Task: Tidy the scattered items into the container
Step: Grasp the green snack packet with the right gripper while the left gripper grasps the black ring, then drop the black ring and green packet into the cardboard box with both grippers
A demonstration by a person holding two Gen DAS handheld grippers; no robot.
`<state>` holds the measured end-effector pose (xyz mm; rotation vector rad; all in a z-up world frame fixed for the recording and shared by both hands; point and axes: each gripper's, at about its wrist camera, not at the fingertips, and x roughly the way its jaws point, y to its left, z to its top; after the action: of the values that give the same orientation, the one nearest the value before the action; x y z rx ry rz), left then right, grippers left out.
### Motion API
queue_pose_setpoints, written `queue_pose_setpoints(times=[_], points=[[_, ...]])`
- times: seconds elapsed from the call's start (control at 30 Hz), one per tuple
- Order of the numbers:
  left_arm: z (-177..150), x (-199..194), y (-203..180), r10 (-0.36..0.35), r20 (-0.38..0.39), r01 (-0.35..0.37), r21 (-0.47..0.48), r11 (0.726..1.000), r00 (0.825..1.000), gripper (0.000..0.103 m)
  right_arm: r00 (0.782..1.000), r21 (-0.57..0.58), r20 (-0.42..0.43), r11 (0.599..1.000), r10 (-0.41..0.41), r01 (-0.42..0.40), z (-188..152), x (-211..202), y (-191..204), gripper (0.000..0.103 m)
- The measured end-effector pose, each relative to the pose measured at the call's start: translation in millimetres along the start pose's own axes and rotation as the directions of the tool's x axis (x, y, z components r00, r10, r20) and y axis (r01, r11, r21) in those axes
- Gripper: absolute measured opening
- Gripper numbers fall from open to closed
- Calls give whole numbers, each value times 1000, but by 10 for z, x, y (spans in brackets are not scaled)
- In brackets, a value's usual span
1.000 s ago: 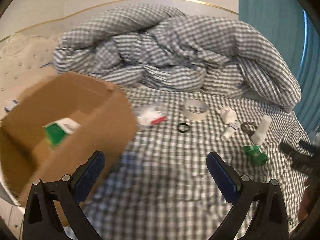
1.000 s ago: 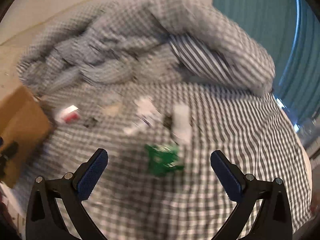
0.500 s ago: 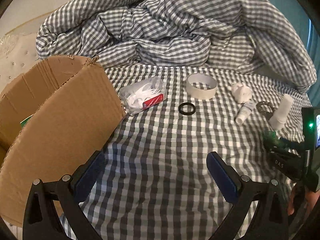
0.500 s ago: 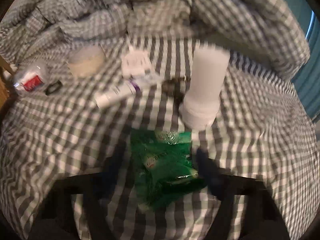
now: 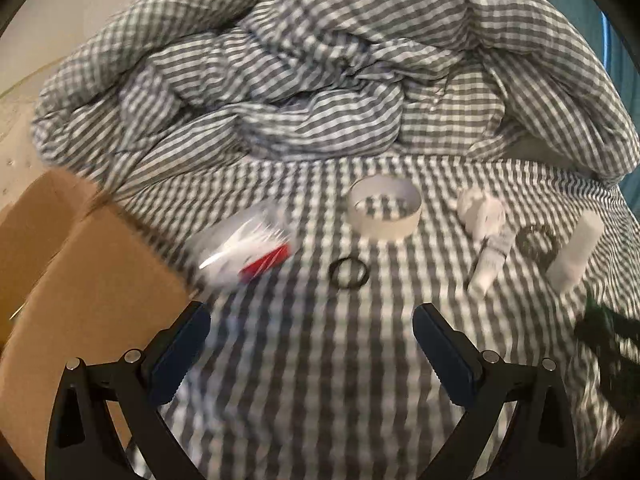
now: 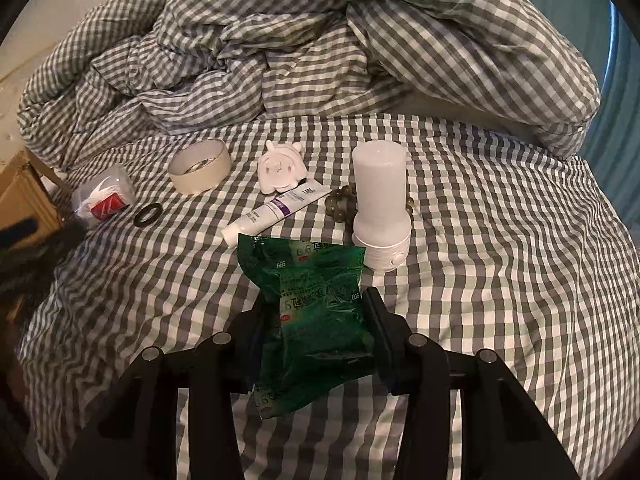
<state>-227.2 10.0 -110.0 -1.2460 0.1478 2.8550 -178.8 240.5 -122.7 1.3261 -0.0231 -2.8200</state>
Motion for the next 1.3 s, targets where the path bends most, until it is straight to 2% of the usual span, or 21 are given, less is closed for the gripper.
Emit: queue_pose_setpoints(times=[0.1,0.2,0.33,0.37,0.4,0.43,0.47,0.5,0.53,0.6,0.7,0.93,1.03,1.17,1.23,1.3], points=[[72,303,-78,-38,-31,38,11,999,999,103,999,7,1,999,34,-34,-15,20,-5,44],[101,572,-121,-47,-34,47,4,999,998,103,998,23,16,998,53,-53,-23,12,-35,44],[125,951,-166,-7,-77,10,35,999,997,100,996,34,17,996,87,-88,-34,51,-75,45],[124,1034,-169,-6,-94,10,40,999,996,88,996,38,24,995,92,-92,-42,61,-93,45],[119,1100,-159,-16,-101,20,35,999,995,81,995,42,24,994,96,-97,-48,75,-110,45],[115,1134,-135,-47,-107,50,22,999,993,65,995,46,21,994,99,-100,-54,92,-126,45],[115,1129,-126,-77,-99,79,11,997,992,37,995,54,21,993,100,-101,-66,102,-134,45],[116,1101,-145,-77,-85,79,27,997,993,17,994,59,20,993,105,-106,-71,111,-150,45],[111,1088,-177,-49,-87,53,51,997,995,4,994,65,19,992,108,-109,-79,117,-163,45],[91,1031,-226,-24,-81,30,82,996,996,4,994,77,18,991,108,-109,-83,123,-184,45],[77,905,-238,-55,-59,60,81,995,997,4,994,79,23,991,105,-106,-85,108,-193,45],[80,445,-189,-45,-19,46,64,997,999,4,995,66,31,993,92,-94,-79,-31,-136,45],[57,-28,-106,-68,1,68,65,996,998,5,995,60,45,994,93,-95,-57,-161,-78,45],[163,-887,265,-138,110,133,53,990,984,5,991,48,73,992,114,-118,-20,-402,55,45],[238,-1149,499,-118,135,115,28,993,984,5,986,46,78,987,150,-154,-6,-514,166,45],[271,-1391,796,-59,160,61,-5,998,985,5,977,31,83,980,194,-197,21,-628,345,45]])
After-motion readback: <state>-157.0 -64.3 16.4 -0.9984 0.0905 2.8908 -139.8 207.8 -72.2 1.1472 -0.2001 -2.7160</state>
